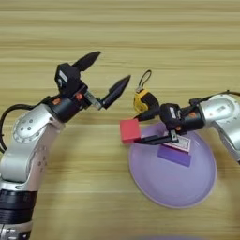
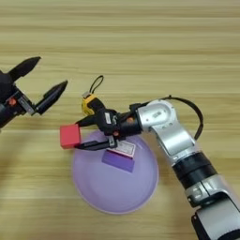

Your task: Move the objects on the table

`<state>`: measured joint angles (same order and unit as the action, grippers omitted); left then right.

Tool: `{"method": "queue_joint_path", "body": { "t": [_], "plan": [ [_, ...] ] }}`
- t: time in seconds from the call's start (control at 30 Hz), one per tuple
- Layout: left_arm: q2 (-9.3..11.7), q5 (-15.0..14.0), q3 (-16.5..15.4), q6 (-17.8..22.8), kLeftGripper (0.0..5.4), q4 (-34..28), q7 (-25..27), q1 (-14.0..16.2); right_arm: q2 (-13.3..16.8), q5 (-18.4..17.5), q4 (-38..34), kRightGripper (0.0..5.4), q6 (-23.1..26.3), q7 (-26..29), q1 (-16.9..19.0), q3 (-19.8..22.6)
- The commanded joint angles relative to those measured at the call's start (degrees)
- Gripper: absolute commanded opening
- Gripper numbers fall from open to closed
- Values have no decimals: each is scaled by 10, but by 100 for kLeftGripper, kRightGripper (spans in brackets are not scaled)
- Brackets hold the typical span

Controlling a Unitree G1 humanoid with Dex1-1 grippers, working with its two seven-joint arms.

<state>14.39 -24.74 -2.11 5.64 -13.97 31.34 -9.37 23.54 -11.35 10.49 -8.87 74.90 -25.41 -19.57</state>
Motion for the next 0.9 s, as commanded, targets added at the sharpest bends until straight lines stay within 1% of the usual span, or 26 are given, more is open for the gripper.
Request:
{"method": "queue_joint_path", "body": {
  "t": [0.03, 0.07, 0.1, 0.13, 0.2, 0.3, 0.37, 0.4, 0.5, 0.6, 0.73, 0.9],
  "plan": [
    [-27, 48, -12, -30, 540, 20, -65, 0, 12, -25, -27, 233, 15, -9, 19, 26],
    [-36, 67, -11, -47, 540, 32, -85, 3, 13, -35, -34, 233, 19, -13, 26, 34],
    [-42, 80, -9, -59, 540, 41, -98, 6, 13, -41, -39, 233, 22, -15, 31, 39],
    [-50, 103, -10, -77, 540, 57, -120, 8, 15, -48, -46, 233, 24, -17, 40, 45],
    [-66, 137, -18, -97, 540, 89, -168, 8, 21, -59, -63, 233, 27, -21, 58, 56],
    [-78, 193, -25, -141, 540, 144, -230, 5, 32, -74, -91, 233, 33, -28, 87, 70],
    [-85, 213, -31, -165, 540, 177, -260, 3, 39, -80, -104, 233, 33, -31, 108, 80],
    [-87, 221, -34, -177, 540, 193, -274, 1, 44, -82, -111, 233, 34, -33, 119, 85],
    [-93, 232, -46, -205, 540, 239, -307, -10, 56, -91, -129, 233, 34, -38, 150, 97],
    [-97, 231, -57, -231, 540, 278, -326, -21, 69, -94, -147, 233, 35, -40, 184, 105],
    [-95, 241, -64, -274, 540, 327, -350, -39, 87, -95, -157, 233, 39, -37, 222, 111],
    [-92, 245, -66, -305, 540, 370, -362, -55, 107, -90, -151, 233, 36, -29, 262, 111]
  ]
}}
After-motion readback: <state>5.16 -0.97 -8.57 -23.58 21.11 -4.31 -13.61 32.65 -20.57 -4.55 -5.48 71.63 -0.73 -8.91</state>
